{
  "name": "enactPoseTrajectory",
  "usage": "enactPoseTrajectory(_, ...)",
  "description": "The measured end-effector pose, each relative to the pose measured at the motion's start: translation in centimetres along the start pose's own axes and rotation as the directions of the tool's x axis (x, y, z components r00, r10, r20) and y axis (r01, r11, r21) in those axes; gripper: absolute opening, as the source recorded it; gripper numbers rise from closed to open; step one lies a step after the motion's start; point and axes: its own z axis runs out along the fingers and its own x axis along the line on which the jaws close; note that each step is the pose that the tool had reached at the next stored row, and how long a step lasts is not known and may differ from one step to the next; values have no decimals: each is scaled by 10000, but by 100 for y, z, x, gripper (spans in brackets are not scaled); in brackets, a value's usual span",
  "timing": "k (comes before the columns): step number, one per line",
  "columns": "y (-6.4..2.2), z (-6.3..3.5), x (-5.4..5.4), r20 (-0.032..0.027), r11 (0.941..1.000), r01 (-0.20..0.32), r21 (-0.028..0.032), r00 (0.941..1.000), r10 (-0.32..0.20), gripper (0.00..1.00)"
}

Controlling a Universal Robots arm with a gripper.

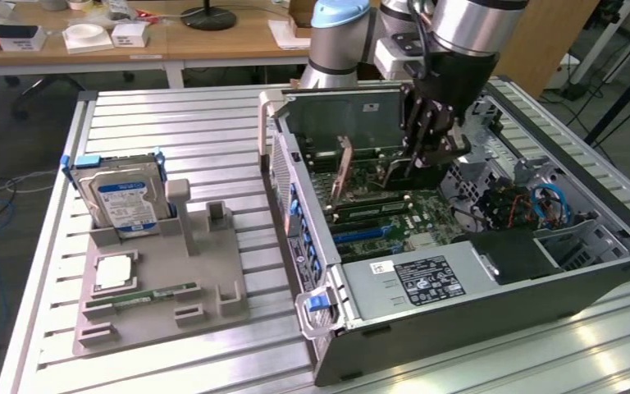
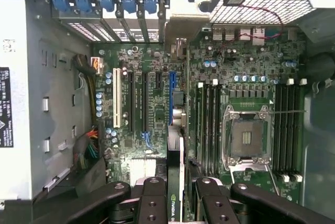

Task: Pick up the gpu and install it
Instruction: 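Insert the gpu into the slot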

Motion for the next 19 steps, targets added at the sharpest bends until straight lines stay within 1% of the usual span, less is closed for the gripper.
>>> enactPoseTrajectory(10,49,182,26,1,10000,1,0,10000,-1,26)
enactPoseTrajectory(14,87,254,30,0,10000,1,0,10000,-1,26)
enactPoseTrajectory(19,112,346,35,0,10000,1,0,10000,-1,26)
